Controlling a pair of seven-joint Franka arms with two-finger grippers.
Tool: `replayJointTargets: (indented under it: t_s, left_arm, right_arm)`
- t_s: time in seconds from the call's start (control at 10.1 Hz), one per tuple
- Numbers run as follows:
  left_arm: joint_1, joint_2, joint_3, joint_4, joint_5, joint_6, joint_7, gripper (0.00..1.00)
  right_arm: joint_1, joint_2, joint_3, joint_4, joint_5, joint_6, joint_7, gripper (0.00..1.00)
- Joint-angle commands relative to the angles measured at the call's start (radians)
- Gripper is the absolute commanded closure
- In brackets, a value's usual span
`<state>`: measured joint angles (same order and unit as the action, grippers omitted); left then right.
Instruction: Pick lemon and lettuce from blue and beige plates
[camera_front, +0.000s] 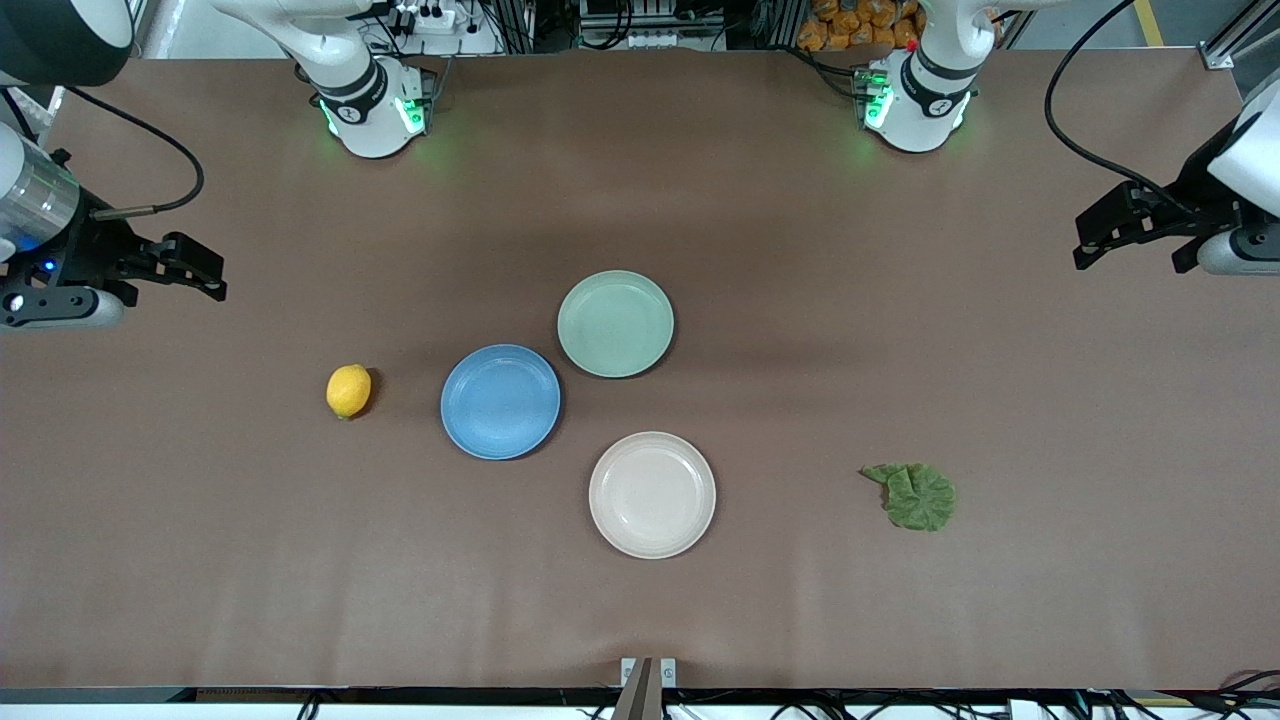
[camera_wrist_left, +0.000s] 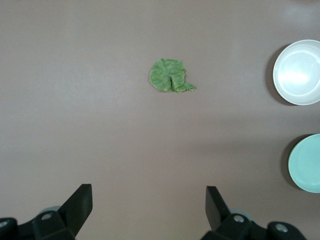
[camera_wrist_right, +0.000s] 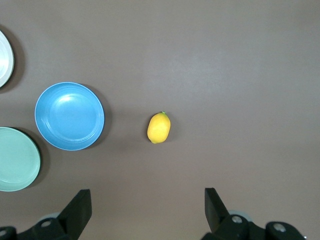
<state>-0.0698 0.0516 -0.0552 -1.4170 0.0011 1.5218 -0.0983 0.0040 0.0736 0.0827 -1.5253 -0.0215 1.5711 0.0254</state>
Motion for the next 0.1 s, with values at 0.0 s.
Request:
replayJointTargets:
  t_s: [0.0]
  left_arm:
    - [0.024, -0.015, -0.011, -0.011, 0.016, -0.003, -0.018, 0.0]
  right_arm:
    - [0.004, 0.014, 0.003, 0.024, -0.003, -0.01, 0.018, 0.0]
